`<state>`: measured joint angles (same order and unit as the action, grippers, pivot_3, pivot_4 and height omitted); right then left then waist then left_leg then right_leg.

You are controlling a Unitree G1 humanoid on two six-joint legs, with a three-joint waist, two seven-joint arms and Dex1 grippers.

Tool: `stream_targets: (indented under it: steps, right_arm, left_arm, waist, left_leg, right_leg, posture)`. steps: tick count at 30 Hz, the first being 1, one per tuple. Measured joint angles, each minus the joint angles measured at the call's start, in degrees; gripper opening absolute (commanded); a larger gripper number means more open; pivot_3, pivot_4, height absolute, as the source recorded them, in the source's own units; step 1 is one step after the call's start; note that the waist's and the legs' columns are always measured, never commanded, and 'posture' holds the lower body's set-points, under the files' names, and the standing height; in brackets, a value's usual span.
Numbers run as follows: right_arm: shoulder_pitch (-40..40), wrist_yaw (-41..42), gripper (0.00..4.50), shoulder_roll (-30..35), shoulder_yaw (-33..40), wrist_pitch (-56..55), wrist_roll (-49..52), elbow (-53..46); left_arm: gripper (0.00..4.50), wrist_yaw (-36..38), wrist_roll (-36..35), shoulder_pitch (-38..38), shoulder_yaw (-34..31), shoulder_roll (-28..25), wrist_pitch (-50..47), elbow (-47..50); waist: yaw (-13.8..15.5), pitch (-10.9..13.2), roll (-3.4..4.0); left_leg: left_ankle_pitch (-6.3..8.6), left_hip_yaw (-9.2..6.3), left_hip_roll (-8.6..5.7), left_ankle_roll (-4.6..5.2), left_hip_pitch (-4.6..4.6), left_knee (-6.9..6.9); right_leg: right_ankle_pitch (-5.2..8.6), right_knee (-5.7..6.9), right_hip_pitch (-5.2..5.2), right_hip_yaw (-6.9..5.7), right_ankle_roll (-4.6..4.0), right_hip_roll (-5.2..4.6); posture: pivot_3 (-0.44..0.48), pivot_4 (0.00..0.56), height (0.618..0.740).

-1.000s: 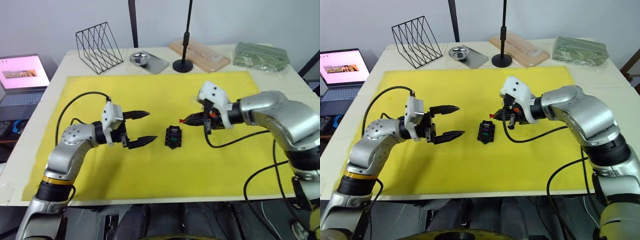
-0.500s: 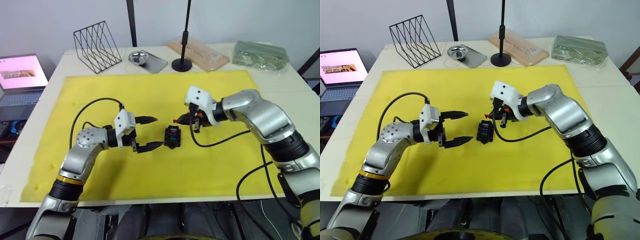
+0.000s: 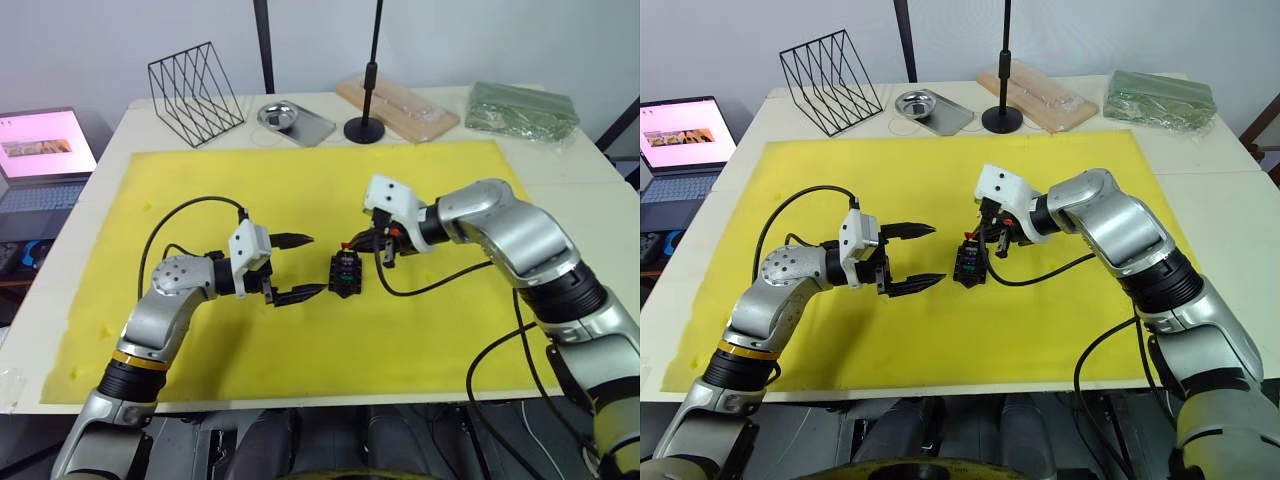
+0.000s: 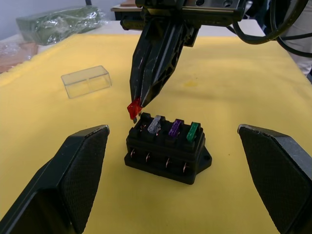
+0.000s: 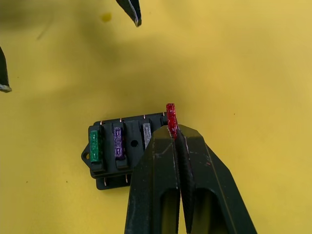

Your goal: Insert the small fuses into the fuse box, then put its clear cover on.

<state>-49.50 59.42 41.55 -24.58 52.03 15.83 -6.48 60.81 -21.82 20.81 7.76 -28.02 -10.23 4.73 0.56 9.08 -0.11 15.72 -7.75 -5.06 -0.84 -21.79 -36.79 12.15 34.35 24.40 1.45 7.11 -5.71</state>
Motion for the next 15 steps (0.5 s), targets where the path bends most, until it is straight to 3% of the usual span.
stream_targets:
  steps: [15]
  right_arm:
    - [0.9,-0.6,0.03,-1.1,0.0,-0.1,-1.7,0.0]
  left_arm:
    - [4.50,0.0,0.0,0.0,0.0,-0.2,0.6,0.0]
  waist:
    - [0.0,0.0,0.00]
  left_leg:
    - [0.00,0.00,0.00,0.00,0.00,0.00]
  right_leg:
    - [0.00,0.00,0.00,0.00,0.00,0.00]
  posture:
    - [0.000,0.150,0.740]
